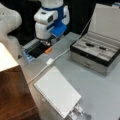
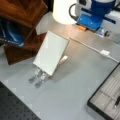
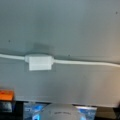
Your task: Turn off the lamps. Pick up the book. Place the book on the shelf position.
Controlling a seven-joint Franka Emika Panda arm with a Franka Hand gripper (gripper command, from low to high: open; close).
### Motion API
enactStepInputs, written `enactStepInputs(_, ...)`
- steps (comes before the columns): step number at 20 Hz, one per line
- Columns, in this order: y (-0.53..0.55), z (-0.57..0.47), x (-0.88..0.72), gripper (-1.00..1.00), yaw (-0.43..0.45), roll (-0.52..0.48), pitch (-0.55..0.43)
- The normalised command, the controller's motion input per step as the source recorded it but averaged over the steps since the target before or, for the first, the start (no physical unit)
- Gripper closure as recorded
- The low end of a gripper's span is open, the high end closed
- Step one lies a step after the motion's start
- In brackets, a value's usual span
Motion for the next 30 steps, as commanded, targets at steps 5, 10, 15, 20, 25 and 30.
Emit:
enactStepInputs(5,0.18,-0.12,-0.69,-1.00,-0.090,0.197,-0.117)
enactStepInputs(10,0.16,-0.16,-0.54,-1.00,-0.047,0.065,-0.158)
enactStepInputs(15,0.30,-0.25,-0.44,-1.00,-0.050,0.039,-0.186)
enactStepInputs(20,0.30,-0.20,-0.37,-1.00,-0.062,0.036,-0.183)
enactStepInputs(25,0.21,-0.14,-0.35,-1.00,-0.093,0.038,-0.177)
enactStepInputs(30,0.13,-0.10,-0.33,-1.00,-0.111,0.071,-0.148)
